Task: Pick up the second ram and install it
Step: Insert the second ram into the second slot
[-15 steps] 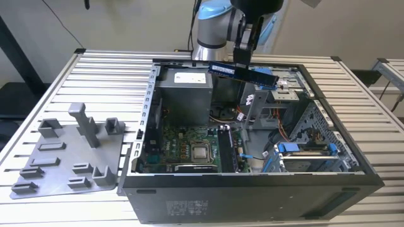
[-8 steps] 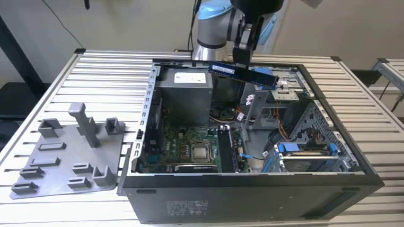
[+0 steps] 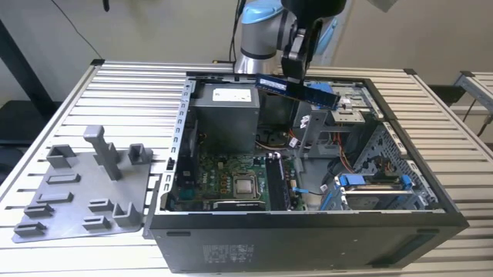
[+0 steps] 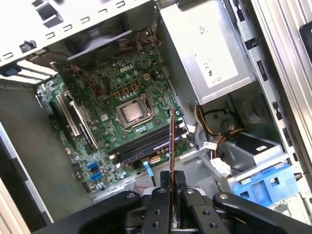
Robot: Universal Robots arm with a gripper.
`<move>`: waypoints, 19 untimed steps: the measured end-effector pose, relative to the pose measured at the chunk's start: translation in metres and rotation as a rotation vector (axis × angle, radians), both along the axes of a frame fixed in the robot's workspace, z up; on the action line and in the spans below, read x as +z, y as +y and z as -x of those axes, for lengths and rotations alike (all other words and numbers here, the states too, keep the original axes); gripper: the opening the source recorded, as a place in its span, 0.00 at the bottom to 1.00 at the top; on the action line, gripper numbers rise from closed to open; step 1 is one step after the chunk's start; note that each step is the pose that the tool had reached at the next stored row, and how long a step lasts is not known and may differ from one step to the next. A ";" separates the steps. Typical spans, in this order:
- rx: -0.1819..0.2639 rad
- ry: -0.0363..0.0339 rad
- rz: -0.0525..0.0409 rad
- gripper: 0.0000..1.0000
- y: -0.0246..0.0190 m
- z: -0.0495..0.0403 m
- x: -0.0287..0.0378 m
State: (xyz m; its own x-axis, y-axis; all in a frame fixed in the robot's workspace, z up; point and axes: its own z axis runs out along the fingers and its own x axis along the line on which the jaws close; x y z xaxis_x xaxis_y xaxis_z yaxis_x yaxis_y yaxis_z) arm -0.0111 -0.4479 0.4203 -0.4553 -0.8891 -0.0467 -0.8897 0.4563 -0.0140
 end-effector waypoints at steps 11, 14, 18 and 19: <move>-0.196 0.0001 0.0002 0.14 0.0000 0.0000 -0.0014; -0.244 0.0001 0.0002 0.14 0.0000 0.0000 -0.0017; -0.306 0.0001 0.0002 0.14 0.0000 0.0000 -0.0020; -0.319 0.0001 0.0002 0.14 0.0000 0.0000 -0.0021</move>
